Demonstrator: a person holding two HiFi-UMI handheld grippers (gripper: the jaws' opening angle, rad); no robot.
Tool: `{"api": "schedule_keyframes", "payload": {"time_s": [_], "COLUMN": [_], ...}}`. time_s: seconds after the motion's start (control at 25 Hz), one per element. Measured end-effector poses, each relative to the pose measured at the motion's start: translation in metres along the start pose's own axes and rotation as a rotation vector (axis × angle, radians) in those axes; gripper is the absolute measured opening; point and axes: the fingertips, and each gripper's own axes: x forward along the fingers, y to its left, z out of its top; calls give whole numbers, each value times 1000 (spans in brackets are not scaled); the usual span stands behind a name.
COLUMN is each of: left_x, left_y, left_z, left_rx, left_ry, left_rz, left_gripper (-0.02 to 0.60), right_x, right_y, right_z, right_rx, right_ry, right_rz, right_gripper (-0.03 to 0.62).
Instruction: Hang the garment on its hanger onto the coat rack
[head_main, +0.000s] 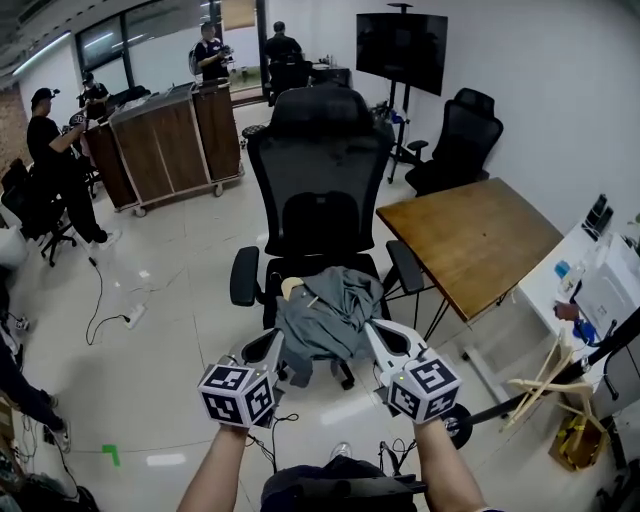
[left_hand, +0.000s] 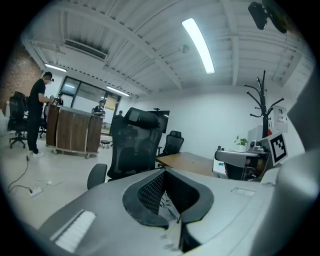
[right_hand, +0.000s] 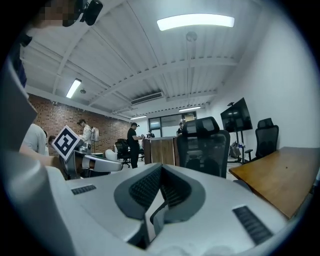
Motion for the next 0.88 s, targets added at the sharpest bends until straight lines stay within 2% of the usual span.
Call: {"api": "schedule_keyframes", "payload": {"time_s": [0.12,0.36,0.56,0.76,0.88], "left_x": [31,87,139,171,189], "left_y": [3,30,50,78,98], "left_z": [8,0,-5,6,9], "left_rx": [9,16,-43,11,12], "left_ry": [8,62,66,30,31], "left_rz": [17,41,-9,-39,-36], "left_gripper": [8,8,14,5,0], "right_x": [18,57,95,137,160], "right_y": [-30,-62,-86,-103,-110], "right_z": [1,-12,-23,-25,-25], "right_rx": [4,23,20,14,9], "right_ry": [14,55,105,131,140], "right_rz": [7,15,1,-22,-38], "right_gripper": [5,5,5,5,5]}}
